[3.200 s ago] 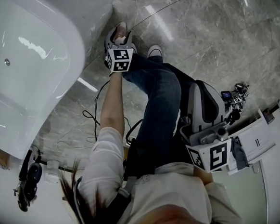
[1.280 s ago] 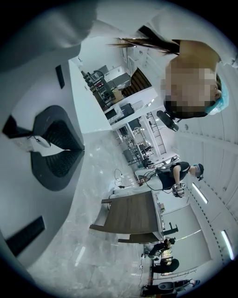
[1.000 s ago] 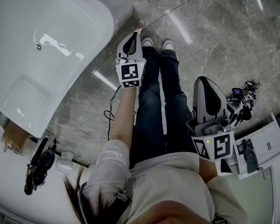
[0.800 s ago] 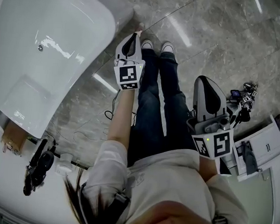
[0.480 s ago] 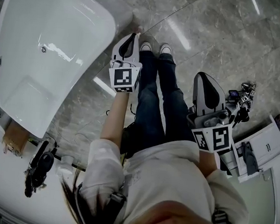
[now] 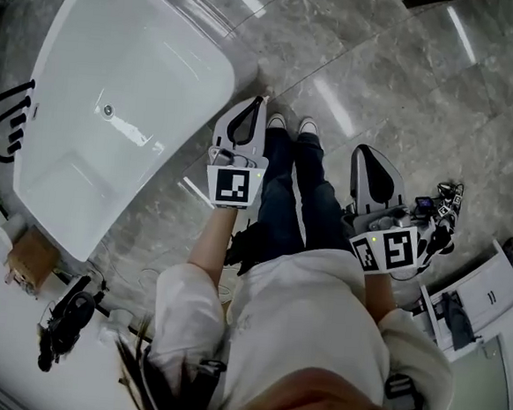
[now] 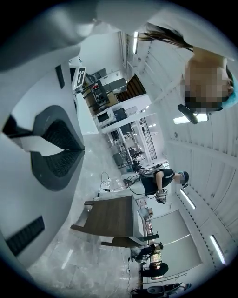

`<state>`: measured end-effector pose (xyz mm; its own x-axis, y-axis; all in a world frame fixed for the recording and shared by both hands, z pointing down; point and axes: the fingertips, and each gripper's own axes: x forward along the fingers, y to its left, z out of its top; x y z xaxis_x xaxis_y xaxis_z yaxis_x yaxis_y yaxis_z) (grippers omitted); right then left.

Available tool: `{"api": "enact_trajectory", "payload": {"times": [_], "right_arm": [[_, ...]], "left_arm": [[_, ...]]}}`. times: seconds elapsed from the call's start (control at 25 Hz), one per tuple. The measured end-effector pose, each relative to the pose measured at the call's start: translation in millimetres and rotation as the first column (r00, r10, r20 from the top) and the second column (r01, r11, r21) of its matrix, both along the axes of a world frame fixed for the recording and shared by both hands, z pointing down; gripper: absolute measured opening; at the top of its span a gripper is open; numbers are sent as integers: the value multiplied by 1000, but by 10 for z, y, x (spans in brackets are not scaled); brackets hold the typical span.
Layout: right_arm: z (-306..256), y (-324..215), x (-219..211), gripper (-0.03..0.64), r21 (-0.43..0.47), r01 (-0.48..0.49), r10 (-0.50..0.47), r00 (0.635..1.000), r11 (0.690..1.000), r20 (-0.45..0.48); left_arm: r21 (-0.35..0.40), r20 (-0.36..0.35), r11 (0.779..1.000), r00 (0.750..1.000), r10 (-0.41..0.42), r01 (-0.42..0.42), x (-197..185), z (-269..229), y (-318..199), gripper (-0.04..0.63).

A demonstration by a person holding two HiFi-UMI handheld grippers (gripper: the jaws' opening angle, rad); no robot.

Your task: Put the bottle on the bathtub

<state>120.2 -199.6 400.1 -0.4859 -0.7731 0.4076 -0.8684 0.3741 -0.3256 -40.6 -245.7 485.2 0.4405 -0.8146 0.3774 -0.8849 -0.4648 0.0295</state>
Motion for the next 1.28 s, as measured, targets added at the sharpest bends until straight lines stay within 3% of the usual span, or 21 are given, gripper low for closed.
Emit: {"api": "enact_trajectory", "payload": {"times": [0.68,1.04,1.28], "right_arm": [[-1100,-167,-25,12,150,28,-30,1000,988,6],[-1617,28,-196,12,218,50,-55,998,975,18],[-2017,59,-163,12,273,42,-48,999,961,17]], "left_arm": [[126,-68,981,988,-141,149,-207,-1565,140,13],[201,-92,957,977,-194,209,-463,-2333,383,13],[256,-62,936,971,-231,239,-646,-2775,541,14]]}}
